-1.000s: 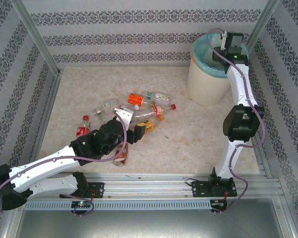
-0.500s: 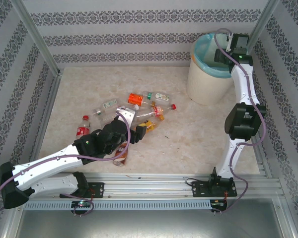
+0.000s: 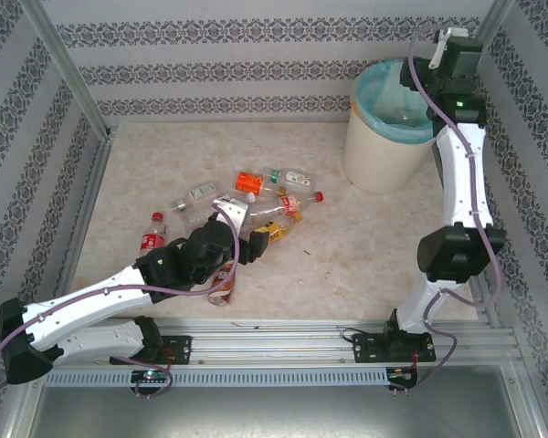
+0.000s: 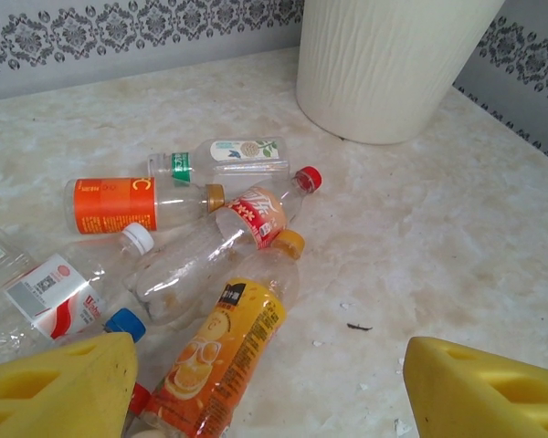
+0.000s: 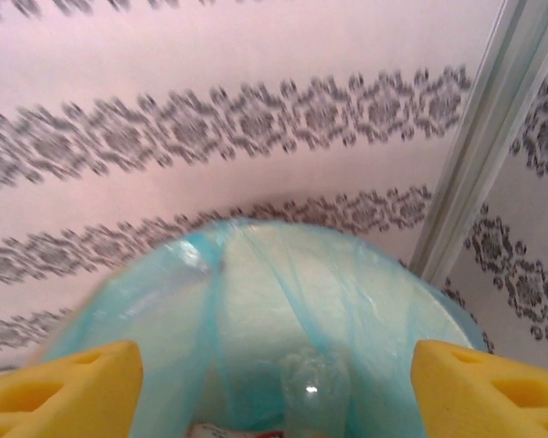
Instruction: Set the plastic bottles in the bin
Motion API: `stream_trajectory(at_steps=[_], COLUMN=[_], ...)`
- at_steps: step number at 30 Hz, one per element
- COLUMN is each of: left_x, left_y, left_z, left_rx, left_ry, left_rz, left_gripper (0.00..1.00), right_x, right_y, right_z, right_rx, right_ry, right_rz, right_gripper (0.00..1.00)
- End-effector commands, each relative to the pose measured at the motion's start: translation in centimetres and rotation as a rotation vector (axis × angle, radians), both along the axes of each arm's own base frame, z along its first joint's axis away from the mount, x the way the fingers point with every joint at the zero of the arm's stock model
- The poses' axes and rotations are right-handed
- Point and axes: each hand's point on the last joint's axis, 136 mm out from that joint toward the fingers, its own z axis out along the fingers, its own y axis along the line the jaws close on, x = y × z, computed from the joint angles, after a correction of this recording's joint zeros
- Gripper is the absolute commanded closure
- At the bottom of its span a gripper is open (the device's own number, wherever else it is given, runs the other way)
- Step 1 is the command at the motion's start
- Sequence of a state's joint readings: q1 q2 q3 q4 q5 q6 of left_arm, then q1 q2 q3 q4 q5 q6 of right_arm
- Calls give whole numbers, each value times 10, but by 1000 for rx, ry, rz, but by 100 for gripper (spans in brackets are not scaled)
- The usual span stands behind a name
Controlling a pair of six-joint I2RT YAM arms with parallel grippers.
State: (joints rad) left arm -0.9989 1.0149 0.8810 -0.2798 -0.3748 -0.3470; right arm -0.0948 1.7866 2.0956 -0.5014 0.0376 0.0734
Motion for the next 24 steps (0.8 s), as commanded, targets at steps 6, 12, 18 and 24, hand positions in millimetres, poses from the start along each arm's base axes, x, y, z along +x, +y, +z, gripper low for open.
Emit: stream_trajectory(at_steps=[6,12,18,24], left_x=[7,13,14,18], left_y=[14,19,32,7], left_z=[-29,-65,-96,-110], left_rx=[158,211,300,332], left_ry=[152,378,531,514], left_rz=[14,-7,-24,-213], left_gripper=[24,29,29,29], right_x=[-71,-129,-163,-175], right_y=[80,154,203,225], right_z=[36,9,-46,-72], right_rx=[46,39,83,83], right_ry=[-102,-105,10,69], right_rz=[162,360,484,544], right_gripper=[26,27,27,27])
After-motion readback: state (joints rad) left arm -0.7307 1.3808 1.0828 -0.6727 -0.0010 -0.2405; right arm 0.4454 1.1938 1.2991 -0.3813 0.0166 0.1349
